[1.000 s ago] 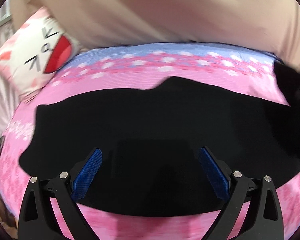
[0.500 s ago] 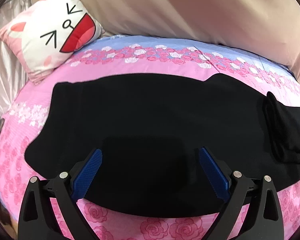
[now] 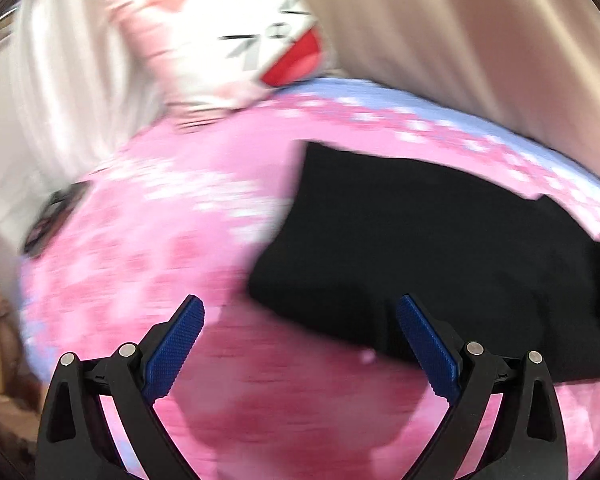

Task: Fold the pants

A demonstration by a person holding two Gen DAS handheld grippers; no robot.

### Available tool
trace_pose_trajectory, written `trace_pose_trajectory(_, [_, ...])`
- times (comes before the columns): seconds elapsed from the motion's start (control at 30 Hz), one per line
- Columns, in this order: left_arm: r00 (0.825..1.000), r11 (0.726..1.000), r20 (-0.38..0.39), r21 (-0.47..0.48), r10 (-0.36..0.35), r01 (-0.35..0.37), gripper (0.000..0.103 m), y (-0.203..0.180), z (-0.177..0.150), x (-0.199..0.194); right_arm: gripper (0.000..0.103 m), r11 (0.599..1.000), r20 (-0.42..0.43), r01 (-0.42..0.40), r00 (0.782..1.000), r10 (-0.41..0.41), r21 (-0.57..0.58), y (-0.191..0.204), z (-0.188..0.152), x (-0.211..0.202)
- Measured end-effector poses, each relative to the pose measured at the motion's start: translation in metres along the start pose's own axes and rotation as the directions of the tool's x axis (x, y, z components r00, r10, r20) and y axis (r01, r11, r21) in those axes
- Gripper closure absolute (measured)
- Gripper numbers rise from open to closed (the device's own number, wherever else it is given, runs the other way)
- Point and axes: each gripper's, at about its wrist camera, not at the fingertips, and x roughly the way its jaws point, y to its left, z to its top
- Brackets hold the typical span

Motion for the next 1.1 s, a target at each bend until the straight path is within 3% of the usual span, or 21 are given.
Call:
trace_pose_trajectory(0.07, [0.997,0.997,0.001,-0.024,0.074,-0.074,0.007,0.027,-0.005,-0.002,0.047,0.997,-0.025,-0.017,1.0,0.016,-0.079,0.038,0.019,0.038])
trace_pose_trajectory(0.2, [0.989,0.987,-0.025,-0.061,0.145,-0.147,0.007,0.068,-0.016,-0.005,0.047,0.98,-0.078,-0.054,0.996,0.04,-0.193,0.097,0.031,0.09])
trace_pose_trajectory(0.33, [0.984,0.984,-0.061,-0.045,0.167,-0.17,0.007,0.086,-0.021,0.01,0.032,0.951,-0.081,0.061,0.993,-0.09,-0.303,0.135,0.032,0.128])
trace_pose_trajectory(0.47, [0.988,0.989,-0.061,-0.027,0.145,-0.147,0.007,0.084,-0.016,0.021,0.017,0.945,-0.076,0.101,0.988,-0.131,-0.312,0.134,0.037,0.142])
trace_pose_trajectory(0.57, [0.993,0.993,-0.052,-0.042,0.107,-0.11,0.007,0.082,-0.013,0.024,0.016,0.964,-0.11,0.045,0.991,-0.076,-0.262,0.123,0.039,0.146])
trace_pose_trajectory(0.63, [0.996,0.995,-0.044,-0.054,0.079,-0.081,0.007,0.082,-0.008,0.027,0.017,0.982,-0.138,-0.031,0.99,0.005,-0.189,0.109,0.041,0.152])
trace_pose_trajectory(0.7, [0.997,0.996,-0.048,-0.065,0.061,-0.064,0.007,0.083,-0.002,0.029,0.03,0.986,-0.132,-0.025,0.991,0.004,-0.162,0.105,0.044,0.152])
trace_pose_trajectory(0.77, [0.996,0.996,-0.035,-0.044,0.081,-0.082,0.007,0.082,0.003,0.025,0.066,0.986,-0.115,0.029,0.992,-0.049,-0.165,0.104,0.047,0.147])
trace_pose_trajectory(0.83, [0.996,0.996,-0.018,-0.022,0.089,-0.09,0.007,0.08,0.004,0.02,0.072,0.991,-0.118,0.017,0.992,-0.033,-0.134,0.096,0.048,0.144])
trace_pose_trajectory(1.0, [0.995,0.995,-0.014,0.009,0.097,-0.097,0.007,0.077,0.001,0.013,0.073,0.995,-0.097,0.02,0.995,-0.029,-0.097,0.094,0.047,0.144])
trace_pose_trajectory(1.1, [0.998,0.998,-0.018,0.021,0.063,-0.062,0.007,0.065,0.005,0.012,0.08,0.994,-0.032,-0.068,0.997,0.071,0.086,0.065,0.046,0.12])
